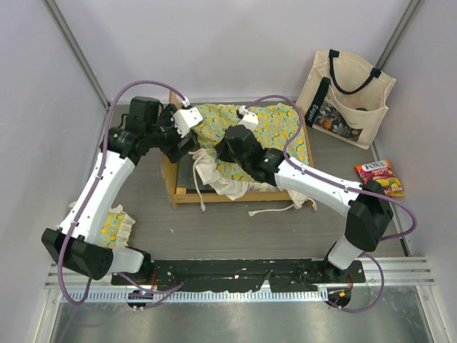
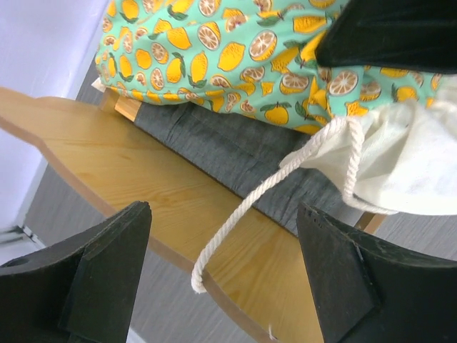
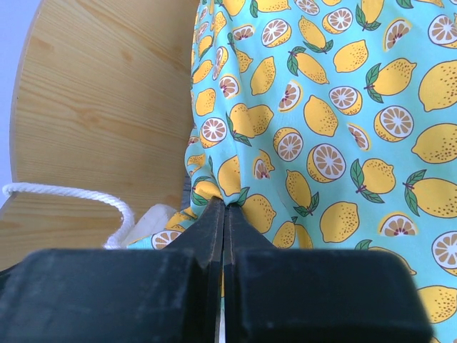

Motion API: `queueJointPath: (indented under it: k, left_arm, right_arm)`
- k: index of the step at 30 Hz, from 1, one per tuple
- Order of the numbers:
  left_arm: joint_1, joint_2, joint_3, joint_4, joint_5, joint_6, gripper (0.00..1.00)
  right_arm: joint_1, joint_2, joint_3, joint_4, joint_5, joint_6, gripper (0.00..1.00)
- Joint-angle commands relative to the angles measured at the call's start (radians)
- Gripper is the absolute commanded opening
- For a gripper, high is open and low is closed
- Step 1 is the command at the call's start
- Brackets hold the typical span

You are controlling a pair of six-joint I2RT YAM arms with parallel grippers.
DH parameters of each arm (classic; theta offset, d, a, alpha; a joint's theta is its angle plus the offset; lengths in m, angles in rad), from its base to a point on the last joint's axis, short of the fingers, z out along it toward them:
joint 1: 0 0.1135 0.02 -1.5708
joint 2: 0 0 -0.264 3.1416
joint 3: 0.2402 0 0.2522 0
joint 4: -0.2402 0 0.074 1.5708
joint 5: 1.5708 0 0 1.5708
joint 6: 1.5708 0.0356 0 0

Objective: Set up the pet bed

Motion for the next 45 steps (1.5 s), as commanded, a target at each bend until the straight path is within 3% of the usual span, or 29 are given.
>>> queueJointPath:
  k: [1,6,11,14,16,18,19,21,23,24,26,30,35,45]
  left_arm:
    - [-0.002,0.019,-0.020,0.016,0.015,0.188,0.86]
    - [-0.002,0.044,-0.014,-0.058,0.027,0.275,0.86]
    - [-0.015,0.077,-0.011,-0.102,-0.066,0.327,0.85]
    - [-0.025,0.088,-0.023,-0.094,-0.108,0.323,0.77]
    - [-0.030,0.090,-0.031,-0.085,-0.119,0.323,0.62]
    - [-0.033,0.084,-0.035,-0.079,-0.135,0.323,0.54]
    - [-0.038,0.079,-0.046,-0.064,-0.139,0.321,0.42]
    - [-0.048,0.067,-0.049,-0.056,-0.143,0.323,0.30]
    - [-0.068,0.064,-0.042,-0.047,-0.145,0.321,0.06]
    - [-0.077,0.064,-0.036,-0.050,-0.140,0.318,0.00]
    - [-0.111,0.057,-0.006,-0.041,-0.128,0.272,0.00]
    - [-0.137,0.035,0.041,0.091,-0.039,0.032,0.00]
    - [-0.139,0.001,0.003,0.253,0.165,-0.233,0.00]
    - [-0.139,-0.008,-0.143,0.341,0.090,-0.451,0.00]
  right_arm:
    - [-0.010,-0.050,0.004,0.035,0.001,-0.001,0.01]
    - [-0.016,-0.052,0.002,0.035,-0.005,0.004,0.01]
    - [-0.025,-0.049,0.005,0.035,-0.025,0.011,0.01]
    - [-0.027,-0.047,0.009,0.037,-0.030,0.014,0.01]
    - [-0.029,-0.047,0.009,0.038,-0.033,0.014,0.01]
    - [-0.030,-0.049,0.009,0.037,-0.035,0.014,0.01]
    - [-0.030,-0.047,0.007,0.037,-0.036,0.016,0.01]
    - [-0.030,-0.049,0.007,0.040,-0.038,0.017,0.01]
    - [-0.030,-0.047,0.007,0.041,-0.036,0.019,0.01]
    - [-0.032,-0.047,0.007,0.041,-0.038,0.022,0.01]
    - [-0.032,-0.049,0.009,0.041,-0.041,0.022,0.01]
    - [-0.032,-0.056,-0.001,0.043,-0.033,0.027,0.01]
    - [-0.030,-0.072,-0.011,0.043,-0.027,0.028,0.01]
    - [-0.032,-0.092,-0.031,0.043,-0.024,0.031,0.01]
